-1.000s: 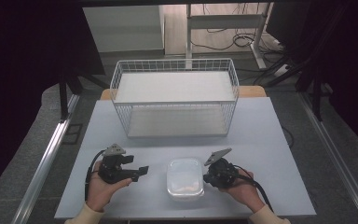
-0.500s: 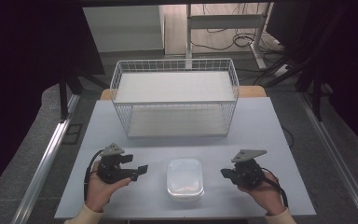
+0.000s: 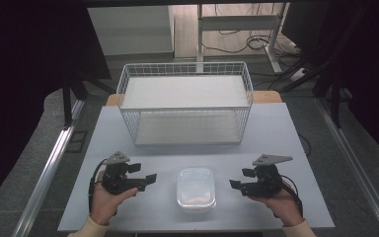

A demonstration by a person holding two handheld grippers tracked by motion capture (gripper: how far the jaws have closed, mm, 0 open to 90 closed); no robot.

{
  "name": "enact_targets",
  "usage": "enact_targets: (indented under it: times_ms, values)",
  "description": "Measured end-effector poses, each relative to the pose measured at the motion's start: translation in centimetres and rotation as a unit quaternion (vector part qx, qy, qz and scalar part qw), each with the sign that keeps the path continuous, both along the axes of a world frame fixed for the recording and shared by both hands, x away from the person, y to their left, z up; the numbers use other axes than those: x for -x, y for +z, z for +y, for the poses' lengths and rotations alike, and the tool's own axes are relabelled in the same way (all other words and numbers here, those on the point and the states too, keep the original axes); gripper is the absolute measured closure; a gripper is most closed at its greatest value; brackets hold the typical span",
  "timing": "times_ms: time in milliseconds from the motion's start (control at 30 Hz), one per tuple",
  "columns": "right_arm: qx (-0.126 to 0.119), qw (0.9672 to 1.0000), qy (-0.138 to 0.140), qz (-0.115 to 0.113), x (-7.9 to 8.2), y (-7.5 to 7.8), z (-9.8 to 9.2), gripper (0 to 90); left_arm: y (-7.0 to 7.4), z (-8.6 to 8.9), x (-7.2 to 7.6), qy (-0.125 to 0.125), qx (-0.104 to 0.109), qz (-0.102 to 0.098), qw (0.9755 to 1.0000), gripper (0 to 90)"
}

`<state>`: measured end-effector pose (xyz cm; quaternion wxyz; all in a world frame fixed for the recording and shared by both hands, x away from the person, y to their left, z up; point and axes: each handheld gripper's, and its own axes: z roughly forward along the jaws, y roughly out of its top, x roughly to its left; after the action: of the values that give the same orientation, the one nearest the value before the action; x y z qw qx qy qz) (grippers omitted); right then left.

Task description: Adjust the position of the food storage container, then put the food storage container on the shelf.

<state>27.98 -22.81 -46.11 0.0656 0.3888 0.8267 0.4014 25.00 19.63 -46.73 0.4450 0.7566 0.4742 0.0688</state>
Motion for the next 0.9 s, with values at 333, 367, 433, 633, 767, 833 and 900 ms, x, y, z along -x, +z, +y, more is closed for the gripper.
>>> enact_targets:
  times_ms: [333, 367, 433, 633, 767, 833, 900]
  values:
    - [-0.022, 0.9997, -0.005, 0.009, -0.2, 0.1, 0.0, 27.2, 0.2, -0.3, 0.1, 0.002, 0.011, 0.008, 0.9999, 22.2]
    - [-0.026, 0.9996, -0.003, 0.008, -0.1, 0.3, 0.1, 26.8, 0.4, -0.4, 0.2, 0.003, 0.015, 0.009, 0.9998, 22.2]
    - [-0.028, 0.9996, -0.001, 0.006, 0.0, 0.5, 0.3, 26.5, 0.5, -0.5, 0.2, 0.003, 0.016, 0.010, 0.9998, 22.4]
    - [-0.024, 0.9997, 0.000, -0.008, 0.2, 1.1, 1.0, 25.4, 1.2, -0.8, -0.1, 0.000, 0.033, 0.012, 0.9994, 23.9]
    - [-0.035, 0.9994, 0.004, -0.004, -0.1, 1.7, 1.4, 25.4, 1.7, -1.5, -0.6, -0.001, 0.038, 0.018, 0.9991, 24.0]
    - [-0.037, 0.9993, 0.004, -0.002, -0.5, 2.0, 1.7, 25.4, 1.8, -1.9, -0.8, -0.003, 0.036, 0.020, 0.9992, 24.0]
    - [-0.045, 0.9990, 0.006, -0.003, -0.7, 2.2, 2.0, 25.5, 1.6, -2.2, -1.1, -0.002, 0.042, 0.029, 0.9987, 24.1]
